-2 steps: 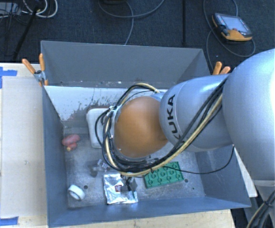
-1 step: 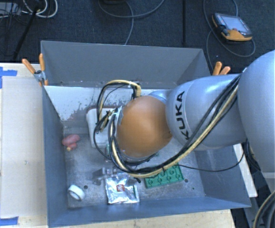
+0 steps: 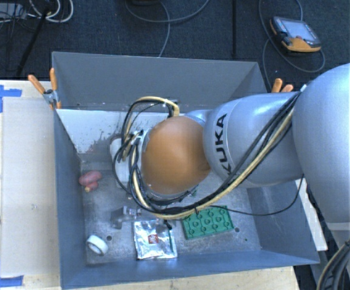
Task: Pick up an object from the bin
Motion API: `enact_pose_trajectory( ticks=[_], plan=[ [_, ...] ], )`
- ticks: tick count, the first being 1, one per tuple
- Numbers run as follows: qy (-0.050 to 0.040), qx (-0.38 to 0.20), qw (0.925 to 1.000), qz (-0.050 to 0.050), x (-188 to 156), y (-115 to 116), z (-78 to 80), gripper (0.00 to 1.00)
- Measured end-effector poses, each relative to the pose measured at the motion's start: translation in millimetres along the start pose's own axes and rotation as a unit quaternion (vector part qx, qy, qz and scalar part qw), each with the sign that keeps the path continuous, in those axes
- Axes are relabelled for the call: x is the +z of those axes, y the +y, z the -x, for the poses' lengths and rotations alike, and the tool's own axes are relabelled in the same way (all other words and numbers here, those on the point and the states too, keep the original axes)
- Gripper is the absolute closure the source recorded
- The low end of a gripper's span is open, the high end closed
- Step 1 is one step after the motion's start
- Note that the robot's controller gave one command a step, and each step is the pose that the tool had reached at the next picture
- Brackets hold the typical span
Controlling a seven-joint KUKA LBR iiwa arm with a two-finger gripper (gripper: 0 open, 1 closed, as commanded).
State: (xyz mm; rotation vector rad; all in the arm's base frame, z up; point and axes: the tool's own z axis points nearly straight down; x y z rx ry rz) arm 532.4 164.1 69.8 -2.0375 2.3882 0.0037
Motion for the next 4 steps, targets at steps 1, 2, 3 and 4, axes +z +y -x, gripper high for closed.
enact_pose_trajectory(
  ticks=[1, 2, 3, 4],
  plan=[
    [0.0010, -0.277, 0.9608, 0.001, 0.3, -4.5, -20.5, 0.00],
    [-0.0003, -0.427, 0.9042, -0.003, -2.8, 46.4, -25.7, 0.00],
    [0.0012, -0.355, 0.9347, 0.003, 0.0, 35.3, -47.8, 0.00],
    [0.0008, -0.354, 0.9353, 0.003, 0.0, 35.3, -47.7, 1.00]
  ],
)
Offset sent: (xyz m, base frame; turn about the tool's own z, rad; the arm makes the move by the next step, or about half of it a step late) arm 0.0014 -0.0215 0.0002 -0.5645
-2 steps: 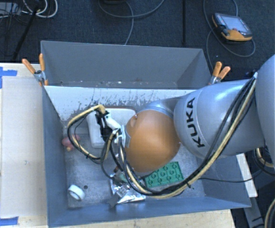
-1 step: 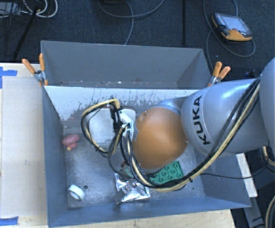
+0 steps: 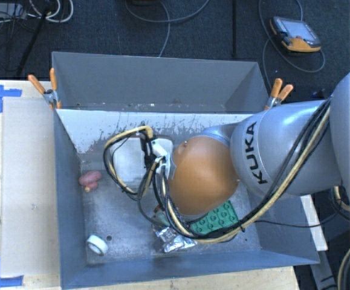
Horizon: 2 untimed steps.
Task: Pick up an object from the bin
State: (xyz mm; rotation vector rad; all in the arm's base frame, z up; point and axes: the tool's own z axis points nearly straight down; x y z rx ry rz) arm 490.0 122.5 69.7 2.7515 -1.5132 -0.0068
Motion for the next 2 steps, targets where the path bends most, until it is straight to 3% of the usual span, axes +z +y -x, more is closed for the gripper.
enact_pose_trajectory(
  ticks=[2],
  plan=[
    [0.0020, 0.003, 1.0000, -0.004, -167.9, 3.9, -13.7, 1.00]
  ],
)
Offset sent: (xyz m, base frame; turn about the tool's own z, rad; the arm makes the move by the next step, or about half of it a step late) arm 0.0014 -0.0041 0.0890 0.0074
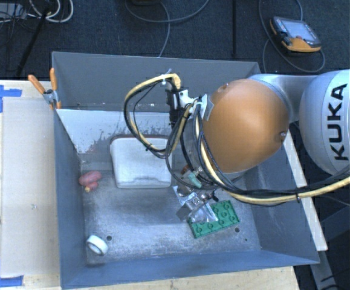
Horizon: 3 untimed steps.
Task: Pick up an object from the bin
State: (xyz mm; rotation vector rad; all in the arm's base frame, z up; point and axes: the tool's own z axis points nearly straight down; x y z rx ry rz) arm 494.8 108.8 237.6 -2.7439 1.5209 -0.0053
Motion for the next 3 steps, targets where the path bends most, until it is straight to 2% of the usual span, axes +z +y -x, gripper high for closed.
enact_pose_trajectory(
  ticks=[1, 2, 3],
  plan=[
    [-0.0032, -0.222, 0.9751, 0.006, 47.6, 34.4, -40.8, 1.00],
    [-0.0035, -0.317, 0.9485, 0.003, 35.6, 30.8, -50.2, 1.00],
    [-0.0039, -0.315, 0.9491, 0.004, 35.7, 31.1, -50.7, 0.00]
  ],
)
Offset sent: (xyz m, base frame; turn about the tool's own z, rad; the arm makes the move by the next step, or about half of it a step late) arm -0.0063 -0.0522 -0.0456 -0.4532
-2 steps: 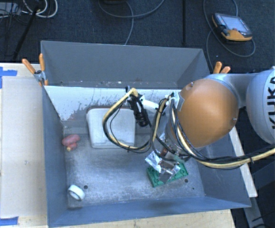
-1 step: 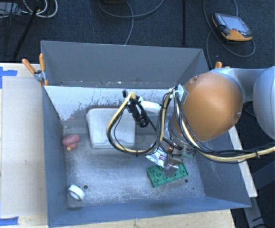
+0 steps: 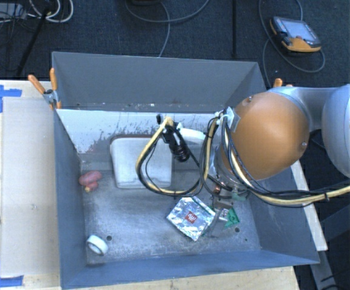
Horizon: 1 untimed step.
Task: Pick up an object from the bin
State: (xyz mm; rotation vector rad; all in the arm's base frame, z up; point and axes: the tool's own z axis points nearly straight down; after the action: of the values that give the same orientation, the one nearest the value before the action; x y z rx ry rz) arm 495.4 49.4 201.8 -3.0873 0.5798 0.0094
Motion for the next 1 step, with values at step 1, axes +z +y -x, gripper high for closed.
enact_pose_trajectory(
  ticks=[1],
  plan=[
    [-0.0032, 0.002, 1.0000, 0.002, 79.1, 1.7, 13.5, 0.00]
  ],
)
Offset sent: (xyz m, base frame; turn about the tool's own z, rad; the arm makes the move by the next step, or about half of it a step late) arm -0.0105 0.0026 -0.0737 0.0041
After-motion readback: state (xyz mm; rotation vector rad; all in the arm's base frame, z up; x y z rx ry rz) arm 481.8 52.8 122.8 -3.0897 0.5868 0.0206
